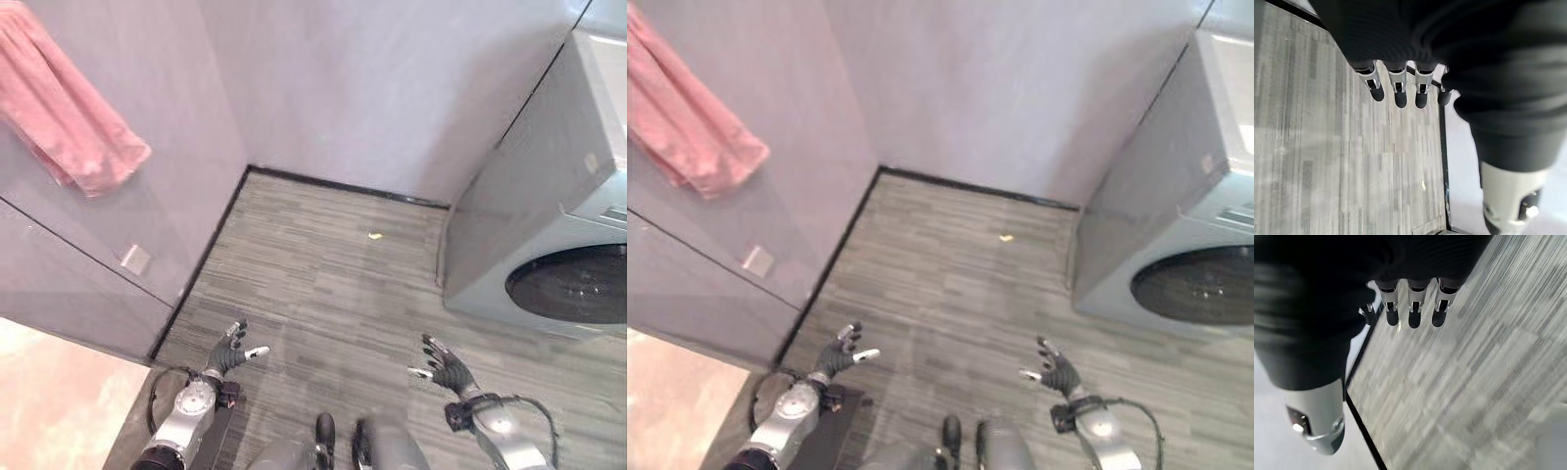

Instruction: Put brush and paste in cup on sink, flatten towel.

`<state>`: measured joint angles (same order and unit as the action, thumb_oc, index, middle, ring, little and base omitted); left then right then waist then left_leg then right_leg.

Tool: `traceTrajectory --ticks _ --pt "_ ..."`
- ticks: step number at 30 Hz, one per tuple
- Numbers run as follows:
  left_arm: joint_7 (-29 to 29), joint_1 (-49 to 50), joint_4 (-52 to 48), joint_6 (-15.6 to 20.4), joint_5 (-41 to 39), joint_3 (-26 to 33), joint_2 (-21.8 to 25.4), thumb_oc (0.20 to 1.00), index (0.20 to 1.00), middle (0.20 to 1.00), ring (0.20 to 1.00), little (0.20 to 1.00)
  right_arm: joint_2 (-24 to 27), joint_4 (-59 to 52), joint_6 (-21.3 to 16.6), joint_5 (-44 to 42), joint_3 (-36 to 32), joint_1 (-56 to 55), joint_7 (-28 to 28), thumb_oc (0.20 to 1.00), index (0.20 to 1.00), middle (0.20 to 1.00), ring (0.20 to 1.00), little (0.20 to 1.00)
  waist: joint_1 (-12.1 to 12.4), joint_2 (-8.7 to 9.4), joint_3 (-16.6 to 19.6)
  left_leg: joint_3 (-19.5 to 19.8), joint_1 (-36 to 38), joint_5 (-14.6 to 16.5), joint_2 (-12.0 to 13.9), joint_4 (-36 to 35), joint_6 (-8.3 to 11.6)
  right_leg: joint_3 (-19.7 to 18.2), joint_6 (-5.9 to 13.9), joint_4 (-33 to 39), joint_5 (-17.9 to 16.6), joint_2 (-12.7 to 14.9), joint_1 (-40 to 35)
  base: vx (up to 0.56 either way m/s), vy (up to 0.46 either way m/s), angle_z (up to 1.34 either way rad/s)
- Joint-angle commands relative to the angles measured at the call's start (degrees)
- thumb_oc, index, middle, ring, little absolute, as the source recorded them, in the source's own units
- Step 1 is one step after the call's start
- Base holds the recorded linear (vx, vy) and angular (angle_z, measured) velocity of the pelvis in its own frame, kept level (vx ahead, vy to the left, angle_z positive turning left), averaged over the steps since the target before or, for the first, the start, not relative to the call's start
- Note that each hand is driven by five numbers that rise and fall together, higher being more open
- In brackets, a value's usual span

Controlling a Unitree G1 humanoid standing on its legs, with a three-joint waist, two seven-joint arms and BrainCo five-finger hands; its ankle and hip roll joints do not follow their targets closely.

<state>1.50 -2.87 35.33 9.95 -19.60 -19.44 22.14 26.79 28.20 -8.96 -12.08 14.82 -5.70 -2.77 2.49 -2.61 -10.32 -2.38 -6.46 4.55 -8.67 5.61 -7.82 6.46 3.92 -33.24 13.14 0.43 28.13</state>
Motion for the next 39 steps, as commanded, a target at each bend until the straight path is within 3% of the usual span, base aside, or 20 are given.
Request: traceTrajectory --ticks 1,5,11,17,22,23,24,29,31,32,35,39 --pt "0.15 -1.46 -0.64 2.89 2.21 0.97 1.71 1.000 1.000 1.000 1.000 1.000 0.29 -0.39 -2.75 0.11 -1.84 0.44 0.62 1.000 1.000 1.000 1.000 1.000 -2.15 2.10 -2.71 -1.52 0.01 0.00 1.30 5.17 5.28 -5.52 4.85 17.89 -18.05 1.70 -4.40 0.24 -0.057 0.58" --pt "0.45 -1.91 -0.12 3.17 2.97 0.89 1.27 1.000 1.000 1.000 1.000 1.000 0.29 -0.51 -2.69 0.56 -2.38 -0.33 0.86 1.000 1.000 1.000 1.000 1.000 -3.82 2.74 -3.22 0.89 2.95 1.72 -0.06 5.09 5.86 -6.65 5.95 24.92 -22.19 2.33 -2.44 0.23 -0.063 0.64" --pt "0.43 -2.13 1.57 3.18 3.95 0.53 0.52 1.000 1.000 1.000 1.000 1.000 1.13 -0.75 -2.78 0.44 -2.27 -0.31 0.31 1.000 1.000 1.000 1.000 1.000 -4.14 3.51 -1.67 4.98 4.91 2.88 -0.96 5.45 6.42 -10.03 5.57 25.05 -24.73 0.81 -4.52 0.16 -0.095 0.56" --pt "1.00 -1.70 3.29 3.16 2.79 1.56 0.03 1.000 1.000 1.000 1.000 1.000 2.04 -0.77 -2.75 0.48 -2.02 -0.10 0.24 1.000 1.000 1.000 1.000 1.000 -3.41 2.83 0.31 8.27 7.57 1.57 1.81 3.44 8.10 -7.36 3.49 23.35 -21.66 -1.09 -5.92 0.22 -0.193 0.21" --pt "1.45 -3.43 6.34 2.83 2.87 1.98 -0.15 1.000 1.000 1.000 1.000 1.000 3.74 -1.83 -2.81 1.04 -3.62 -1.91 0.44 1.000 1.000 1.000 1.000 1.000 -4.21 2.49 1.04 9.81 8.01 -0.66 5.81 5.27 11.05 -5.10 1.74 20.42 -17.05 -2.65 -7.43 0.18 -0.205 0.28" --pt "1.56 -4.00 6.92 2.83 3.28 1.91 -0.17 1.000 1.000 1.000 1.000 1.000 3.99 -2.04 -3.01 1.18 -4.01 -2.44 0.54 1.000 1.000 1.000 1.000 1.000 -4.52 2.64 0.85 8.44 6.70 -2.15 6.65 7.98 11.79 -4.70 1.38 20.80 -16.64 -2.40 -8.38 0.20 -0.270 0.52" --pt "1.94 -6.04 8.18 2.60 3.14 1.77 -0.57 1.000 1.000 1.000 1.000 1.000 4.55 -2.29 -3.15 1.81 -4.43 -3.13 1.05 1.000 1.000 1.000 1.000 1.000 -5.28 3.13 0.02 3.96 3.70 -4.15 8.32 13.27 12.63 -3.11 0.69 21.39 -15.90 -1.47 -9.99 0.12 -0.204 0.49" --pt "2.82 -8.64 10.09 2.94 2.43 0.68 -1.33 1.000 1.000 1.000 1.000 1.000 4.66 -1.65 -3.17 2.26 -4.84 -3.25 2.20 1.000 1.000 1.000 1.000 1.000 -4.26 3.49 -1.15 -4.45 -6.22 -2.22 7.80 6.57 10.52 -0.89 1.58 24.30 -14.44 0.54 -13.68 0.09 -0.068 0.57" --pt "2.90 -9.64 10.33 2.76 3.07 0.29 -0.76 1.000 1.000 1.000 1.000 1.000 4.64 -1.50 -3.01 2.32 -5.00 -3.41 2.62 1.000 1.000 1.000 1.000 1.000 -3.28 4.30 -1.25 -11.92 -12.47 -7.56 11.96 5.72 11.54 0.18 1.52 25.23 -13.79 0.91 -16.64 0.21 -0.008 0.38" --pt "2.89 -9.63 10.31 2.74 3.07 0.28 -0.73 1.000 1.000 1.000 1.000 1.000 4.61 -1.52 -3.00 2.32 -5.01 -3.43 2.62 1.000 1.000 1.000 1.000 1.000 -3.17 4.37 -1.29 -12.03 -12.38 -7.59 11.97 5.69 11.57 0.08 1.51 25.26 -13.81 0.91 -16.69 0.21 -0.009 0.12" --pt "2.78 -9.29 9.86 2.57 3.05 0.57 -0.48 1.000 1.000 1.000 1.000 1.000 4.29 -2.62 -2.74 2.61 -5.47 -4.41 2.47 1.000 1.000 1.000 1.000 1.000 -3.25 4.67 -1.23 -17.19 -11.36 -8.90 14.17 4.88 11.84 1.46 1.45 25.21 -12.47 0.83 -18.86 0.15 0.022 0.06" --pt "2.67 -7.18 9.57 2.42 2.95 1.62 -0.27 1.000 1.000 1.000 1.000 1.000 3.12 -2.20 -2.43 3.41 -5.04 -4.25 1.70 1.000 1.000 1.000 1.000 1.000 -2.60 5.31 -0.47 -15.98 -8.98 -6.32 12.86 4.85 9.78 0.10 1.94 22.55 -9.85 1.68 -21.20 0.21 0.150 0.01"
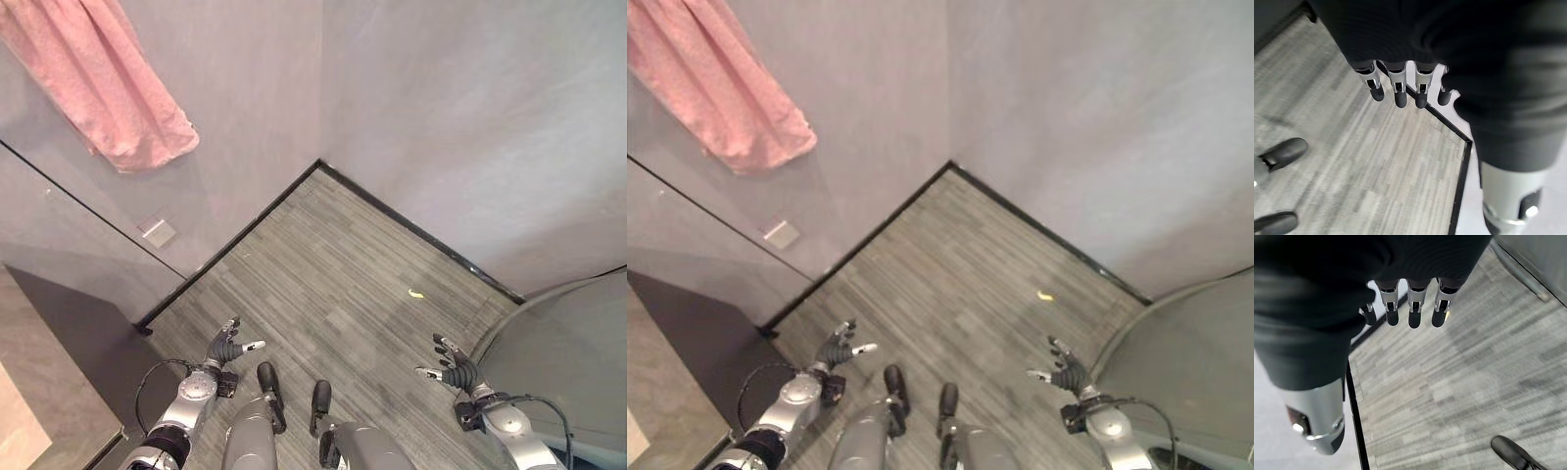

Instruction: Put brush and paste in cup on sink, flatten towel.

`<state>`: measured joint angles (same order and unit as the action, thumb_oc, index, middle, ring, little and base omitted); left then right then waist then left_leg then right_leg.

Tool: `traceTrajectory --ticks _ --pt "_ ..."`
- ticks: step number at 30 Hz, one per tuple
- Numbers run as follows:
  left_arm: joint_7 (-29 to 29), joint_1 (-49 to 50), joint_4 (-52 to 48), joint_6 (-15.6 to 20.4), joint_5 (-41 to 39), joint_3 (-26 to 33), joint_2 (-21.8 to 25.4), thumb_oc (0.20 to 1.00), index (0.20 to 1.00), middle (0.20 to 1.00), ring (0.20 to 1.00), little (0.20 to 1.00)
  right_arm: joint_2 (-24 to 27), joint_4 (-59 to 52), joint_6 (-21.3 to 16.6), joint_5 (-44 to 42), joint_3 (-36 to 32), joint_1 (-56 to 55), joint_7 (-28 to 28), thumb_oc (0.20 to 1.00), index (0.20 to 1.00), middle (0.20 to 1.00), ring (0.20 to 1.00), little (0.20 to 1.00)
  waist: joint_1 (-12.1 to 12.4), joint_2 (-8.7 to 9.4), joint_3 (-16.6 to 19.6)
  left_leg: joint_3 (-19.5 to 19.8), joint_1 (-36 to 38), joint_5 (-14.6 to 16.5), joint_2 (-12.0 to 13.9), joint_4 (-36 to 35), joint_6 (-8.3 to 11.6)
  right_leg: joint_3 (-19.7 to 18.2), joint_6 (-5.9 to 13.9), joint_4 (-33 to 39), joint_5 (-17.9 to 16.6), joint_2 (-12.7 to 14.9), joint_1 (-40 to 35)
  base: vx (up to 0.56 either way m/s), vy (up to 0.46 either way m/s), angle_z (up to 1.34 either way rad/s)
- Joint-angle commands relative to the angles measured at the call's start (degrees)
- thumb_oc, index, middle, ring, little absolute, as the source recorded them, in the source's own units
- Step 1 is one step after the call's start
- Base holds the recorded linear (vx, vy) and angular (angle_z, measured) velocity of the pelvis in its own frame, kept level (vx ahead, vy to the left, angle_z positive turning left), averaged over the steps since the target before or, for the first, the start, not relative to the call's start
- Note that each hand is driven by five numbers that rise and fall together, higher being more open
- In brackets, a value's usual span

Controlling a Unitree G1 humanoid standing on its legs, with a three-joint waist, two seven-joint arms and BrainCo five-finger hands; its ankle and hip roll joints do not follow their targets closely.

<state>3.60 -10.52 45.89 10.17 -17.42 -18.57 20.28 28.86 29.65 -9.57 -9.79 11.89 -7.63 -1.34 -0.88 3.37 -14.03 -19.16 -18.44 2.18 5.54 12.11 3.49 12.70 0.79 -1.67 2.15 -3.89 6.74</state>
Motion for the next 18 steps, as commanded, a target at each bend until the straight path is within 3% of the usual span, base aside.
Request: traceTrajectory --ticks 1,7,10,14,16,18 --pt "0.22 1.13 -1.50 2.25 1.06 0.65 1.95 1.000 1.000 1.000 1.000 1.000 0.86 -3.25 -1.68 1.24 -2.10 -1.95 0.15 1.000 1.000 1.000 1.000 1.000 1.06 -0.55 3.47 0.86 3.18 -3.19 -1.72 -1.24 -2.00 -6.60 5.39 -9.41 1.58 6.37 -0.18 0.20 0.257 -0.19" --pt "-0.55 3.59 -3.92 2.51 1.36 0.60 3.13 1.000 1.000 1.000 1.000 1.000 -0.38 -3.27 -1.75 1.13 -0.70 0.58 -0.30 1.000 1.000 1.000 1.000 1.000 2.66 -0.59 4.71 0.95 4.54 -0.03 -3.84 -0.55 -3.60 -7.61 7.48 -9.49 1.39 9.31 -1.83 0.10 0.187 -0.18" --pt "-0.79 4.65 -5.46 2.57 1.39 0.84 3.77 1.000 1.000 1.000 1.000 1.000 -0.86 -3.44 -1.61 1.45 -0.09 1.03 -0.55 1.000 1.000 1.000 1.000 1.000 3.28 -0.66 5.55 1.49 5.59 0.63 -5.43 -1.53 -4.23 -7.61 8.65 -10.10 -0.53 10.99 -1.96 0.08 0.174 0.00" --pt "-1.10 5.79 -7.69 2.43 1.68 0.93 4.58 1.000 1.000 1.000 1.000 1.000 -1.66 -3.42 -1.30 1.66 1.04 0.76 -1.17 1.000 1.000 1.000 1.000 1.000 3.54 -0.98 5.78 4.19 7.72 0.29 -7.66 -3.80 -5.20 -7.95 8.87 -15.99 -5.50 12.05 -0.21 0.07 0.139 0.32" --pt "-1.21 6.14 -8.08 2.31 1.77 0.81 4.72 1.000 1.000 1.000 1.000 1.000 -1.94 -3.26 -1.28 1.56 1.28 0.56 -1.30 1.000 1.000 1.000 1.000 1.000 3.15 -1.63 5.72 6.00 8.77 0.01 -8.01 -4.67 -5.45 -8.90 8.47 -19.12 -6.19 10.69 0.85 0.10 0.096 0.75" --pt "-1.46 6.14 -8.04 2.31 2.12 0.51 4.71 1.000 1.000 1.000 1.000 1.000 -2.14 -3.62 -1.26 0.99 1.29 0.14 -1.74 1.000 1.000 1.000 1.000 1.000 1.31 -2.05 6.04 9.43 10.66 -0.75 -8.80 -6.49 -5.54 -14.97 7.58 -20.44 -4.45 5.33 2.75 0.18 0.085 0.79"
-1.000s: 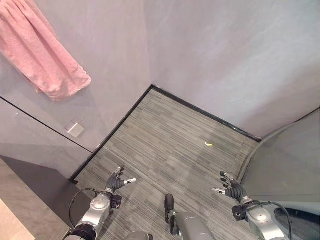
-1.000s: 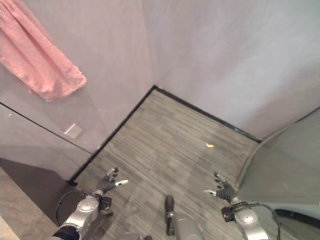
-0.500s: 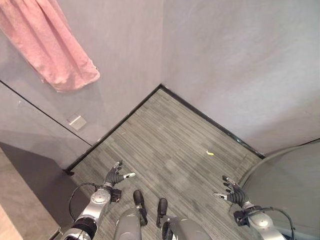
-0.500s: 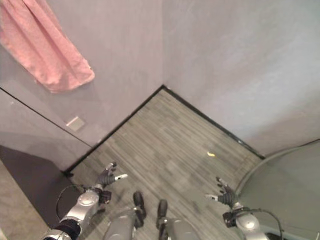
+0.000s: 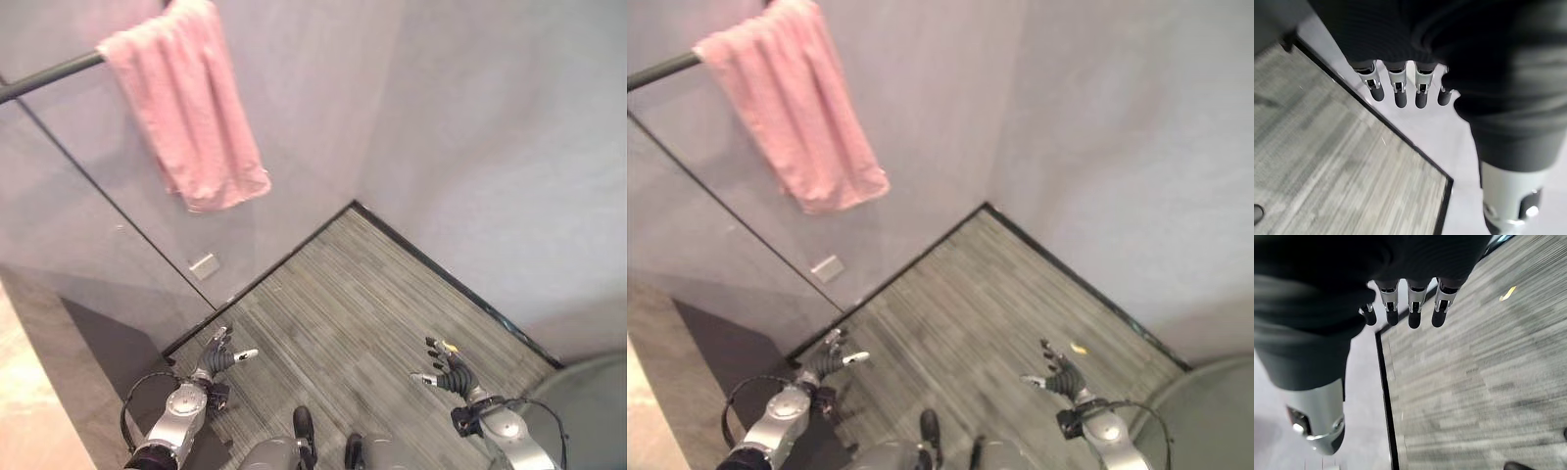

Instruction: Put brush and paste in cup on sink, flatten towel.

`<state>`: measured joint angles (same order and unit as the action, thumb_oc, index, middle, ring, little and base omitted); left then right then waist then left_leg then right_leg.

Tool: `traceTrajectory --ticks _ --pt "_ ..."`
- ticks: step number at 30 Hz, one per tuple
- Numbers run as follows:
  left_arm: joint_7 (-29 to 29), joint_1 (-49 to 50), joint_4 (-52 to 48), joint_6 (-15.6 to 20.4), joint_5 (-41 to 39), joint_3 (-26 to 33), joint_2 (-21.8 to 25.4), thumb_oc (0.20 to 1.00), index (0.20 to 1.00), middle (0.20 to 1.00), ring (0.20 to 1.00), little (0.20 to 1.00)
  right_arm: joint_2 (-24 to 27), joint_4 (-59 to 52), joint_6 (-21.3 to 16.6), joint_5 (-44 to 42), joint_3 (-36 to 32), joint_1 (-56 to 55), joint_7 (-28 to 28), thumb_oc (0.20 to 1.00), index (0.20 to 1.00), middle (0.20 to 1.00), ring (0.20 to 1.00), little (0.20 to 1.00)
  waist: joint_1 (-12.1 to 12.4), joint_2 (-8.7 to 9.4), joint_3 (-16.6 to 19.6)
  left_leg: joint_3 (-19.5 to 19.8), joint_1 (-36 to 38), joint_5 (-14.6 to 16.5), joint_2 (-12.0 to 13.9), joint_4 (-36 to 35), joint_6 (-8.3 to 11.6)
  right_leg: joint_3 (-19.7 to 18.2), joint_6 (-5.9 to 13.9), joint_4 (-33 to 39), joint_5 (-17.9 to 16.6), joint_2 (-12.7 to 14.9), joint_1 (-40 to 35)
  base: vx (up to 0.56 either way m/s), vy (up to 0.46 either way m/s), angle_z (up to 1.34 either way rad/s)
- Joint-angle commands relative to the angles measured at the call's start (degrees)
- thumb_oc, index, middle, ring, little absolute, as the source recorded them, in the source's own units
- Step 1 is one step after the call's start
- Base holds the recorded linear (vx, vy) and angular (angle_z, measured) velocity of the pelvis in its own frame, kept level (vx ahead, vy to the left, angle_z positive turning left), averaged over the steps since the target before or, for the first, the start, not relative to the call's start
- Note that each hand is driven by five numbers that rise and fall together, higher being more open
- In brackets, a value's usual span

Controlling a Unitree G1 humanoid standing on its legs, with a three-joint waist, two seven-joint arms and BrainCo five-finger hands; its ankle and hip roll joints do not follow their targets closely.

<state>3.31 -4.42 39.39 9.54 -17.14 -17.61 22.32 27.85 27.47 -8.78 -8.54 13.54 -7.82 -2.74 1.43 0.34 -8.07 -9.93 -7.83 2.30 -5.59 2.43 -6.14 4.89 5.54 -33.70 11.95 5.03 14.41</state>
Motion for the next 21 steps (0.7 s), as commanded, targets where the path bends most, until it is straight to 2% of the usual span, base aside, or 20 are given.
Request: traceTrajectory --ticks 1,3,4,5,8,11,12,14,18,20,21 --pt "-1.35 -0.04 -1.18 3.00 2.22 -0.56 2.54 1.000 1.000 1.000 1.000 1.000 -1.16 -1.81 -2.08 -0.30 -0.33 -0.09 -0.56 1.000 1.000 1.000 1.000 1.000 -1.22 0.70 0.04 0.94 0.80 -1.31 2.25 2.51 4.24 -7.74 2.35 12.28 -13.47 -5.12 -3.23 0.17 0.095 0.89" --pt "-1.28 0.27 -0.94 2.95 2.58 -0.56 2.59 1.000 1.000 1.000 1.000 1.000 -1.01 -2.42 -2.43 -0.52 -0.31 -0.43 -0.68 1.000 1.000 1.000 1.000 1.000 -1.10 0.48 -0.22 1.60 1.65 -1.46 2.37 1.93 4.48 -4.93 1.87 13.63 -12.71 -5.27 -0.16 0.11 0.034 0.81" --pt "-1.27 0.30 -0.95 2.94 2.58 -0.57 2.57 1.000 1.000 1.000 1.000 1.000 -0.99 -2.42 -2.44 -0.52 -0.31 -0.46 -0.68 1.000 1.000 1.000 1.000 1.000 -1.33 0.44 -0.17 1.84 1.63 -1.36 2.33 1.97 4.50 -4.69 1.85 13.48 -12.51 -5.19 -0.16 0.18 -0.017 0.45" --pt "-1.20 -0.05 0.12 2.97 3.11 -1.09 2.35 1.000 1.000 1.000 1.000 1.000 -0.78 -1.79 -2.71 -0.91 0.01 -0.40 -0.58 1.000 1.000 1.000 1.000 1.000 -2.24 0.36 -0.79 4.46 2.63 -1.18 1.43 1.98 4.67 -5.26 1.79 15.22 -13.18 -6.91 3.23 0.21 -0.019 0.32" --pt "-0.88 -1.42 0.57 3.37 3.31 -1.75 1.62 1.000 1.000 1.000 1.000 1.000 -0.45 -1.70 -3.02 -1.10 0.70 -0.11 -0.23 1.000 1.000 1.000 1.000 1.000 -4.15 0.97 -1.98 8.72 5.57 -0.15 -1.36 2.22 5.23 -8.04 2.60 21.93 -17.20 -8.74 6.92 0.30 -0.029 1.08" --pt "-0.83 -1.37 0.57 3.47 3.68 -1.84 1.51 1.000 1.000 1.000 1.000 1.000 -0.08 -2.06 -3.05 -0.98 0.87 -0.07 -0.31 1.000 1.000 1.000 1.000 1.000 -5.11 0.79 -2.05 11.00 7.08 0.37 -2.00 2.11 5.39 -9.61 2.91 23.96 -18.73 -9.86 7.87 0.20 -0.038 0.84" --pt "-0.88 -1.12 0.01 3.63 4.00 -2.05 1.33 1.000 1.000 1.000 1.000 1.000 -0.02 -1.98 -3.06 -0.95 0.88 -0.15 -0.40 1.000 1.000 1.000 1.000 1.000 -5.53 0.95 -1.95 13.05 8.35 0.49 -2.80 2.08 5.54 -10.38 3.27 25.55 -20.27 -10.20 8.80 0.20 -0.051 1.09" --pt "-0.89 -1.17 -0.04 3.62 4.21 -2.30 0.98 1.000 1.000 1.000 1.000 1.000 0.00 -1.74 -2.99 -0.71 1.23 0.07 -0.40 1.000 1.000 1.000 1.000 1.000 -5.93 1.13 -1.76 15.25 9.27 0.87 -3.38 2.53 5.67 -11.45 3.50 25.59 -21.08 -10.48 8.61 0.20 -0.077 0.97" --pt "-0.76 -1.04 0.99 3.68 4.60 -2.16 0.09 1.000 1.000 1.000 1.000 1.000 0.05 -0.79 -2.99 0.09 2.11 0.50 -0.42 1.000 1.000 1.000 1.000 1.000 -5.50 1.51 -0.54 16.87 10.34 1.61 -3.42 3.28 5.95 -11.30 2.74 26.53 -21.91 -10.23 6.56 0.14 -0.104 0.54" --pt "-0.72 -0.58 1.05 3.67 4.63 -2.12 -0.03 1.000 1.000 1.000 1.000 1.000 0.49 -0.71 -3.00 0.44 2.35 0.93 -0.41 1.000 1.000 1.000 1.000 1.000 -5.05 1.39 0.19 17.58 11.07 1.68 -2.84 3.51 6.32 -10.50 2.20 25.83 -21.62 -10.48 5.93 0.19 -0.139 0.06" --pt "-0.73 -0.49 1.62 3.57 4.92 -2.31 -0.20 1.000 1.000 1.000 1.000 1.000 0.99 -0.72 -3.06 0.54 2.40 0.94 -0.33 1.000 1.000 1.000 1.000 1.000 -4.90 1.09 0.71 18.69 11.71 1.67 -2.17 3.90 6.81 -9.60 1.50 25.09 -20.32 -10.64 5.25 0.17 -0.127 0.08"
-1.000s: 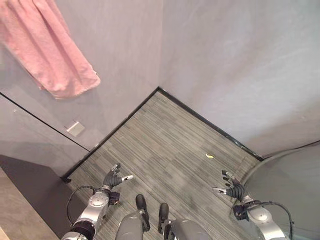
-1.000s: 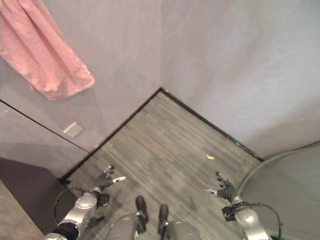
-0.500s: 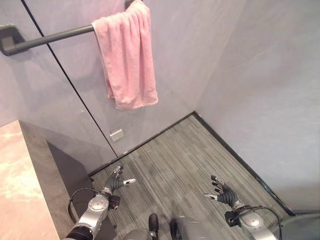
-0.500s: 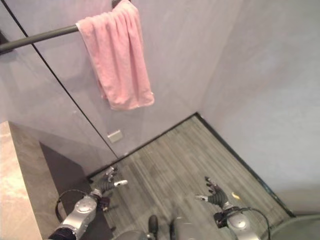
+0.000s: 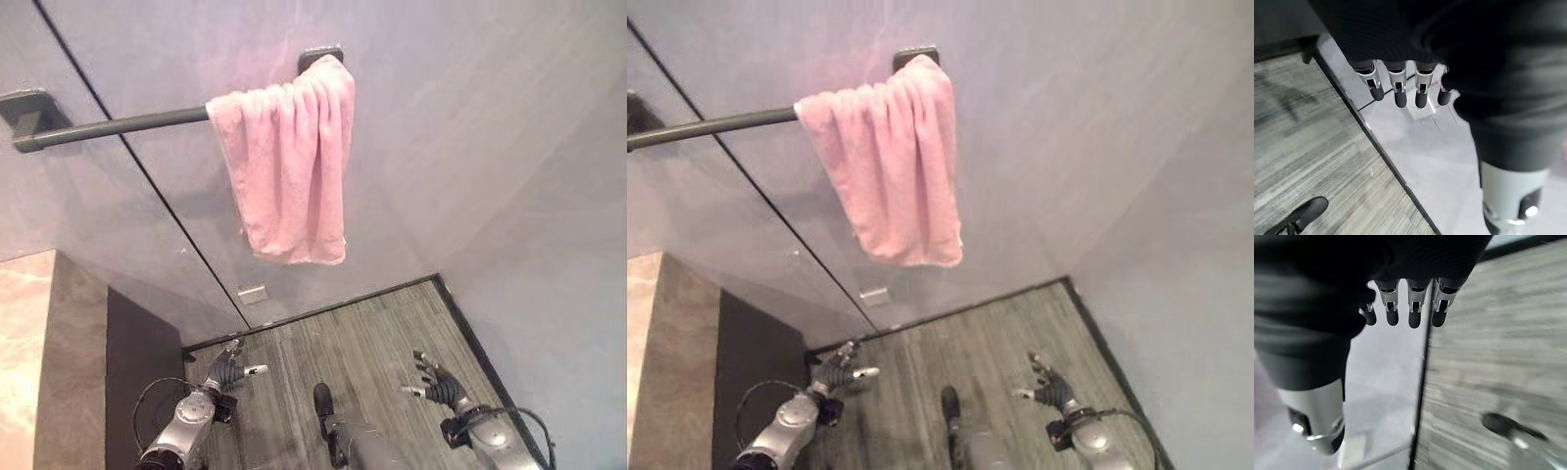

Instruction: Put brush and paste in cup on sink, flatten towel.

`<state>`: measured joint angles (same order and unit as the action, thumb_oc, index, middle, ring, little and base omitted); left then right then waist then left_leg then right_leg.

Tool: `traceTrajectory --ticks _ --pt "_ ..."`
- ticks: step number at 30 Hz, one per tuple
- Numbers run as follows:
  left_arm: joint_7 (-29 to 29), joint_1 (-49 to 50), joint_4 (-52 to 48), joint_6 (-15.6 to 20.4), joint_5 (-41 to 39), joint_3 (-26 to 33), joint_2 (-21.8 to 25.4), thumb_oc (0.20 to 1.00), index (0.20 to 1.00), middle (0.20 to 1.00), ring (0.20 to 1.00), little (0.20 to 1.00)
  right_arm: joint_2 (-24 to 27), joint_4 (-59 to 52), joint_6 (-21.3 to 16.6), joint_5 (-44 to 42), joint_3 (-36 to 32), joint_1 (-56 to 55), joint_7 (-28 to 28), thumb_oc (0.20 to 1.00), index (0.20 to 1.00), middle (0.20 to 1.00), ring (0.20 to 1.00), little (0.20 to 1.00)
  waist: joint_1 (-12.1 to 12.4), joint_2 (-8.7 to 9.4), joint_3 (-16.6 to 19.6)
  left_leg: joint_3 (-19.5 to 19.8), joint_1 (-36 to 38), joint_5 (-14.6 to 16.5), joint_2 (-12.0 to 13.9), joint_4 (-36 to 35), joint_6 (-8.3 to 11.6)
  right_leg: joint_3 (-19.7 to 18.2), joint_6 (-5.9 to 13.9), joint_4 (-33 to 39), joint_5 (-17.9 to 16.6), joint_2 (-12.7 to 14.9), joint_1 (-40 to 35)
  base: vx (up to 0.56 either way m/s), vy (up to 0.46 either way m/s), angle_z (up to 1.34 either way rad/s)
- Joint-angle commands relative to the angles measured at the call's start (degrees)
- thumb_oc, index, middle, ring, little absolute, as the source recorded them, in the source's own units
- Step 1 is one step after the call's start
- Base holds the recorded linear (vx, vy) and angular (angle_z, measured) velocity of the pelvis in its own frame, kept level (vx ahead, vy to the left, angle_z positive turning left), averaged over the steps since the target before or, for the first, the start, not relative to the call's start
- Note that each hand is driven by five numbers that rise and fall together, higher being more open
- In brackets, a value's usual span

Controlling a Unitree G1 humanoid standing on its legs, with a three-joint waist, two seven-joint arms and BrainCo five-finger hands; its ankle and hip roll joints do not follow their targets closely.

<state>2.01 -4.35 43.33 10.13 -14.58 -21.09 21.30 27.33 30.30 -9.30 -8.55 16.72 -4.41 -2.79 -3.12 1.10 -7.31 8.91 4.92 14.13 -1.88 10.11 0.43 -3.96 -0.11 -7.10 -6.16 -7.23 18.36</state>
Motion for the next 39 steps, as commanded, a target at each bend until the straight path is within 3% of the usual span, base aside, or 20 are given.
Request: traceTrajectory --ticks 1,5,11,12,13,14,16,18,20,21,23,25,29,30,37,39 --pt "0.59 -0.49 -2.38 2.98 2.42 1.07 0.80 1.000 1.000 1.000 1.000 1.000 1.73 -3.86 -2.58 0.50 -1.03 -2.69 -0.26 1.000 1.000 1.000 1.000 1.000 -0.36 0.22 0.16 0.22 -0.79 -10.06 -5.66 -3.91 0.45 -0.27 6.96 -1.60 -1.83 1.68 1.02 0.25 -0.215 0.43" --pt "1.01 -1.60 -1.34 2.82 2.87 0.11 0.47 1.000 1.000 1.000 1.000 1.000 2.57 -3.46 -2.86 0.17 -1.59 -3.15 -0.09 1.000 1.000 1.000 1.000 1.000 -0.30 -0.40 0.70 1.43 -0.56 -10.46 -3.55 -3.05 2.02 2.61 5.60 -3.29 1.07 2.05 0.24 0.13 -0.131 0.36" --pt "0.75 -1.60 -1.02 2.87 3.44 -0.05 0.66 1.000 1.000 1.000 1.000 1.000 3.50 -3.71 -3.35 -0.34 -2.90 -4.16 -0.15 1.000 1.000 1.000 1.000 1.000 -0.57 -0.79 0.91 0.58 -0.98 -11.49 -1.83 -2.19 3.84 4.43 4.88 -3.28 2.75 2.43 -1.45 0.09 -0.074 0.30" --pt "0.80 -1.71 -1.03 2.90 3.86 0.05 0.63 1.000 1.000 1.000 1.000 1.000 3.64 -4.01 -3.76 -0.76 -4.25 -4.92 0.24 1.000 1.000 1.000 1.000 1.000 -0.93 -0.68 0.76 -2.58 -2.63 -13.39 -1.09 1.10 5.57 5.54 4.65 -2.29 3.18 3.29 -3.47 0.07 -0.026 0.32" --pt "0.80 -1.71 -1.05 2.89 3.87 0.04 0.63 1.000 1.000 1.000 1.000 1.000 3.64 -4.04 -3.75 -0.77 -4.28 -4.96 0.23 1.000 1.000 1.000 1.000 1.000 -0.92 -0.70 0.74 -2.59 -2.70 -13.28 -1.09 1.29 5.58 5.55 4.65 -2.27 3.18 3.27 -3.50 0.09 -0.028 0.31" --pt "0.89 -2.04 -1.18 2.89 3.99 -0.11 0.66 1.000 1.000 1.000 1.000 1.000 3.63 -3.95 -3.94 -1.13 -4.64 -5.06 0.33 1.000 1.000 1.000 1.000 1.000 -1.23 -0.51 0.66 -5.39 -3.62 -13.90 -0.19 2.66 5.91 5.93 4.59 -2.08 3.37 3.84 -4.20 0.04 0.008 0.27" --pt "1.11 -3.14 -1.02 2.82 3.74 -0.40 0.68 1.000 1.000 1.000 1.000 1.000 3.39 -3.78 -4.01 -1.90 -5.20 -4.93 1.07 1.000 1.000 1.000 1.000 1.000 -2.28 0.27 0.47 -14.72 -6.39 -13.52 4.54 1.44 5.31 7.00 5.16 -1.26 3.87 6.40 -5.87 0.05 0.038 0.43" --pt "1.15 -3.44 -0.69 2.86 3.55 -0.44 0.62 1.000 1.000 1.000 1.000 1.000 3.35 -3.99 -3.87 -2.13 -5.50 -5.18 1.17 1.000 1.000 1.000 1.000 1.000 -1.74 0.58 0.18 -17.25 -7.29 -12.35 6.19 0.13 4.93 6.86 5.42 -0.91 4.37 6.97 -6.87 0.05 0.066 0.96" --pt "1.67 -3.80 -0.36 2.90 3.18 -0.47 0.79 1.000 1.000 1.000 1.000 1.000 3.48 -3.29 -4.09 -2.00 -5.52 -4.41 1.91 1.000 1.000 1.000 1.000 1.000 -0.48 1.12 -0.04 -16.54 -10.99 -13.11 7.58 -2.71 5.01 6.29 5.84 -0.37 4.89 7.54 -7.94 0.09 0.118 0.30" --pt "2.17 -3.83 0.64 2.64 3.20 -0.07 0.67 1.000 1.000 1.000 1.000 1.000 3.38 -1.88 -4.45 -2.14 -5.45 -3.74 2.31 1.000 1.000 1.000 1.000 1.000 0.07 0.95 -0.12 -16.59 -13.70 -19.05 11.81 -6.84 6.80 5.44 6.18 -0.32 5.79 7.92 -9.44 0.13 0.174 -0.31" --pt "2.14 -3.54 0.74 2.43 3.52 0.08 1.23 1.000 1.000 1.000 1.000 1.000 3.48 -1.58 -4.42 -2.18 -5.35 -3.53 2.39 1.000 1.000 1.000 1.000 1.000 0.50 0.97 -0.66 -16.72 -14.37 -21.99 14.70 -8.03 7.61 4.50 6.21 -0.73 6.47 8.22 -10.60 0.14 0.188 -0.35" --pt "2.05 -2.35 0.59 2.44 3.87 1.02 2.10 1.000 1.000 1.000 1.000 1.000 3.59 -0.67 -4.20 -2.90 -5.52 -2.60 1.92 1.000 1.000 1.000 1.000 1.000 0.96 0.87 -0.14 -14.33 -12.83 -19.43 13.24 -6.61 7.31 2.06 6.74 -1.48 7.02 8.51 -11.30 0.12 0.217 -0.57" --pt "1.15 -1.45 -1.21 2.81 3.90 1.41 3.17 1.000 1.000 1.000 1.000 1.000 3.46 0.72 -4.12 -3.86 -7.85 -2.25 1.93 1.000 1.000 1.000 1.000 1.000 0.94 1.05 0.46 -15.65 -11.99 -16.98 10.92 -5.07 6.20 -0.04 8.22 -0.68 6.08 11.10 -12.43 0.06 0.264 -0.69" --pt "0.85 -1.07 -3.51 3.12 3.19 1.76 4.04 1.000 1.000 1.000 1.000 1.000 2.51 3.31 -4.16 -6.07 -9.55 -0.58 2.47 1.000 1.000 1.000 1.000 1.000 1.29 1.41 0.80 -16.97 -11.55 -14.82 8.94 -3.82 4.89 -1.58 9.90 -0.03 4.74 13.34 -12.34 0.01 0.361 -0.35" --pt "0.87 -2.31 -10.06 3.78 3.32 1.82 6.89 1.000 1.000 1.000 1.000 1.000 1.96 3.77 -5.33 -10.30 -12.84 3.40 4.26 1.000 1.000 1.000 1.000 1.000 1.88 1.95 0.97 -17.61 -12.25 -12.35 5.37 -2.14 2.74 -2.79 12.35 0.76 1.73 17.21 -11.41 -0.02 0.209 -0.08" --pt "1.00 -2.95 -11.53 4.05 3.49 2.03 7.40 1.000 1.000 1.000 1.000 1.000 2.23 3.28 -5.76 -10.34 -13.26 4.96 4.86 1.000 1.000 1.000 1.000 1.000 2.16 2.23 1.07 -17.71 -11.79 -12.08 4.35 -2.70 2.19 -2.19 12.87 0.57 -0.47 18.13 -10.72 -0.01 0.140 0.04"
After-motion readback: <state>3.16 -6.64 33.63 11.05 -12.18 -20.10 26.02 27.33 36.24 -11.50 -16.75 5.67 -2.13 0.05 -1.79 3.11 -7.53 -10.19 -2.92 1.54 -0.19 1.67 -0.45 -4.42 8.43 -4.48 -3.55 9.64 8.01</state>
